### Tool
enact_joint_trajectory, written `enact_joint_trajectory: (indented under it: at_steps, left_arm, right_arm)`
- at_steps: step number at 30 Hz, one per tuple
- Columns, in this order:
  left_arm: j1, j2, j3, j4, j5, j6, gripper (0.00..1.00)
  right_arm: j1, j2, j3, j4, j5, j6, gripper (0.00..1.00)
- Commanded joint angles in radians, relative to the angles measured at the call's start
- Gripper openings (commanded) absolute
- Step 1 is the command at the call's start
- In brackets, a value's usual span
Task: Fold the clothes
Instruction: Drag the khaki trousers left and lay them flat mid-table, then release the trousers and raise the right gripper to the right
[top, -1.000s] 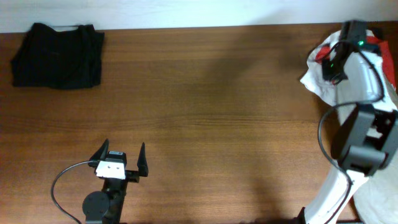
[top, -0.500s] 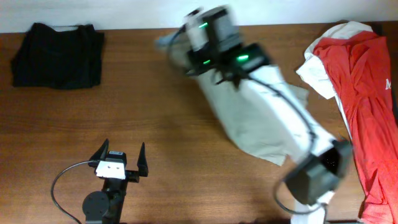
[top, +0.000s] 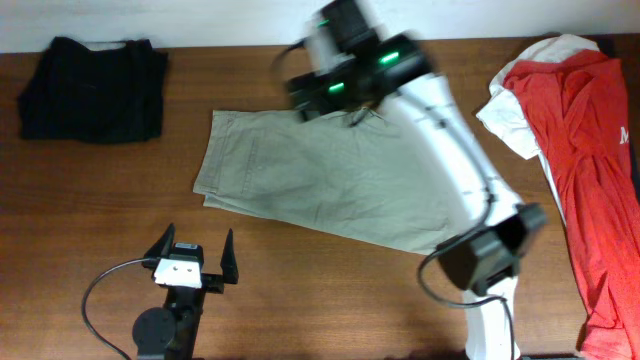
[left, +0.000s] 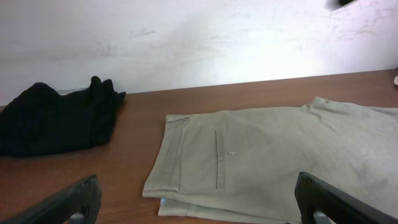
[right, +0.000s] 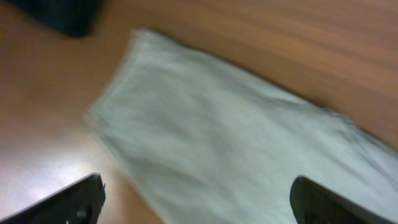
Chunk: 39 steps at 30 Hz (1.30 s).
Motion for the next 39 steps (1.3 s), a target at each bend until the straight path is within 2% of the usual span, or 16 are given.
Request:
enact_joint_trajectory:
  at_steps: [1, 5, 8, 11, 14, 15, 22, 23, 25, 27, 28, 32, 33, 34, 35, 39]
  left_arm:
    - [0.004, -0.005, -0.004, -0.004, 0.000, 0.012, 0.99]
    - [0.004, -0.005, -0.004, -0.004, 0.000, 0.012, 0.99]
    - [0.005, -0.005, -0.004, 0.003, -0.001, 0.012, 0.99]
    - [0.003, -0.005, -0.003, 0.021, 0.000, 0.012, 0.99]
    - [0.003, -0.005, -0.003, -0.004, 0.000, 0.012, 0.99]
    - [0.003, -0.005, -0.003, -0.004, 0.000, 0.012, 0.99]
    - [0.003, -0.005, -0.003, -0.005, 0.000, 0.012, 0.99]
    - [0.003, -0.005, -0.003, -0.004, 0.000, 0.012, 0.99]
    - [0.003, -0.005, -0.003, -0.004, 0.000, 0.012, 0.99]
    - [0.003, -0.005, -0.003, -0.004, 0.000, 0.012, 0.99]
    - [0.003, -0.005, -0.003, -0.004, 0.000, 0.012, 0.99]
    - [0.003, -0.005, -0.003, -0.004, 0.000, 0.012, 0.99]
    - [0.003, -0.005, -0.003, -0.004, 0.000, 0.012, 0.99]
    - [0.003, -0.005, -0.003, 0.001, 0.000, 0.012, 0.99]
    - [0.003, -0.005, -0.003, 0.008, 0.001, 0.011, 0.99]
    - [0.003, -0.005, 0.003, 0.173, 0.129, 0.011, 0.99]
  right_arm:
    - [-0.194, -0.031, 0.057, -0.125, 0.140, 0.005, 0.99]
    - [-0.445, -0.026, -0.039, -0.301, 0.131, 0.006, 0.99]
    - [-0.550, -0.024, -0.222, -0.298, 0.043, 0.006, 0.99]
    - [-0.574, -0.024, -0.436, -0.171, 0.027, 0.006, 1.00]
    - [-0.568, -0.023, -0.604, -0.018, 0.024, 0.006, 0.82]
    - [-0.570, -0.023, -0.654, 0.039, 0.025, 0.006, 0.80]
    - [-0.563, -0.020, -0.877, 0.290, 0.024, 0.013, 0.79]
    - [-0.563, -0.020, -0.889, 0.305, 0.024, 0.013, 0.73]
    - [-0.563, -0.020, -0.892, 0.343, 0.024, 0.013, 0.50]
    - [-0.564, -0.020, -0.892, 0.398, 0.032, 0.013, 0.15]
    - [-0.563, -0.020, -0.892, 0.449, 0.032, 0.013, 0.04]
    - [-0.564, -0.020, -0.872, 0.577, 0.089, 0.013, 0.04]
    - [-0.564, -0.020, -0.840, 0.576, 0.127, 0.012, 0.26]
    - [-0.564, -0.020, -0.809, 0.557, 0.138, 0.001, 0.75]
    - [-0.564, -0.020, -0.778, 0.529, 0.138, 0.002, 0.99]
    - [-0.575, -0.020, -0.521, 0.302, 0.138, 0.040, 0.99]
